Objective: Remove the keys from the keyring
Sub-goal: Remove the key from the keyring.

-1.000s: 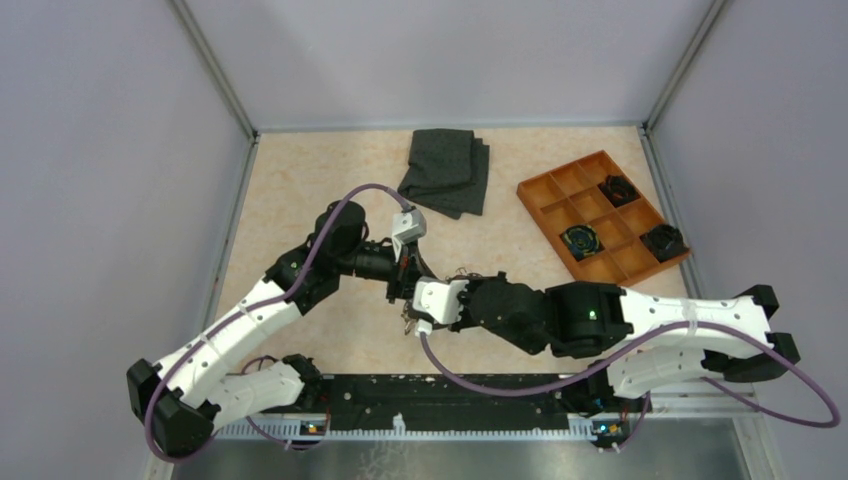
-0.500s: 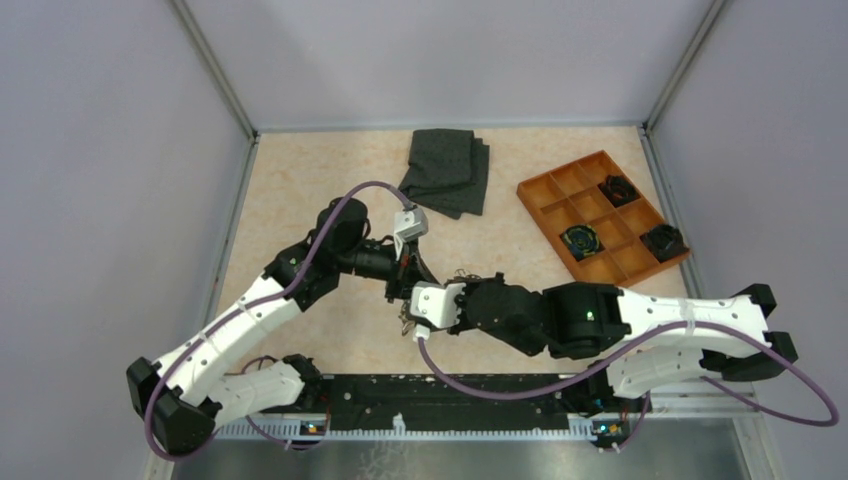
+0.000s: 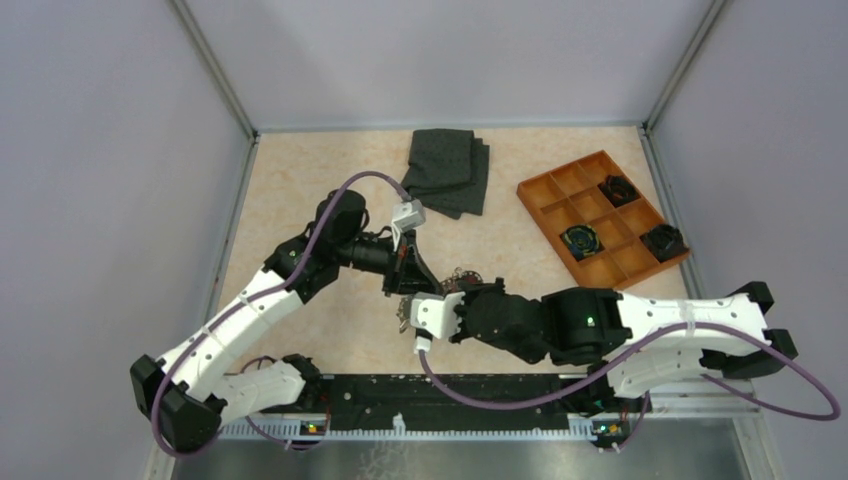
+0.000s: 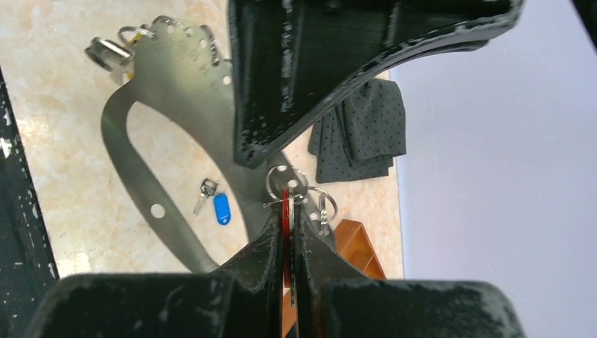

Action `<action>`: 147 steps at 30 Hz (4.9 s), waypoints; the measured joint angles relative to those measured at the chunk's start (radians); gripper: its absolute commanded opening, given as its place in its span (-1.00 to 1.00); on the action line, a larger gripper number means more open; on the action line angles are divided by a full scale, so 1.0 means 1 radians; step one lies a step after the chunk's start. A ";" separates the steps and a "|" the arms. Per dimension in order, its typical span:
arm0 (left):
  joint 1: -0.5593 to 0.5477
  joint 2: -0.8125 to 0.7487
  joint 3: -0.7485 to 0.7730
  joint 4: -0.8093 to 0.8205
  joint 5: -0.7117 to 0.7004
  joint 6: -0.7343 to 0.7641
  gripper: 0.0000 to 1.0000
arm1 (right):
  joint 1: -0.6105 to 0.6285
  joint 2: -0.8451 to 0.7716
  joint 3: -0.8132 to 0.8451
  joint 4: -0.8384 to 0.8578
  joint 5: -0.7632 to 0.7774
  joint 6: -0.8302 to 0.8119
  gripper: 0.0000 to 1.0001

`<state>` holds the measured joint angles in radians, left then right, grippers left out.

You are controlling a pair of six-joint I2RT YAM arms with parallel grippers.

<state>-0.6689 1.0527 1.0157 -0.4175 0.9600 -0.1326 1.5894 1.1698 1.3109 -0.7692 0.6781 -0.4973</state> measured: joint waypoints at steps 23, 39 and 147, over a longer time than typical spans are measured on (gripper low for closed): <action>0.047 0.004 0.010 0.066 0.055 -0.032 -1.00 | 0.016 0.072 0.000 0.070 0.082 0.010 -1.00; 0.047 0.008 0.008 0.040 0.017 0.005 -1.00 | -0.081 0.031 0.014 0.105 0.087 0.056 -1.00; -0.085 -0.175 -0.287 0.975 -0.066 -0.373 -1.00 | -0.108 -0.344 -0.290 0.571 -0.411 -0.262 -1.00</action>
<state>-0.7540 0.8776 0.7288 0.5575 0.8940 -0.5053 1.4811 0.8253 1.0214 -0.1982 0.2668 -0.7593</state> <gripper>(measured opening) 0.082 0.020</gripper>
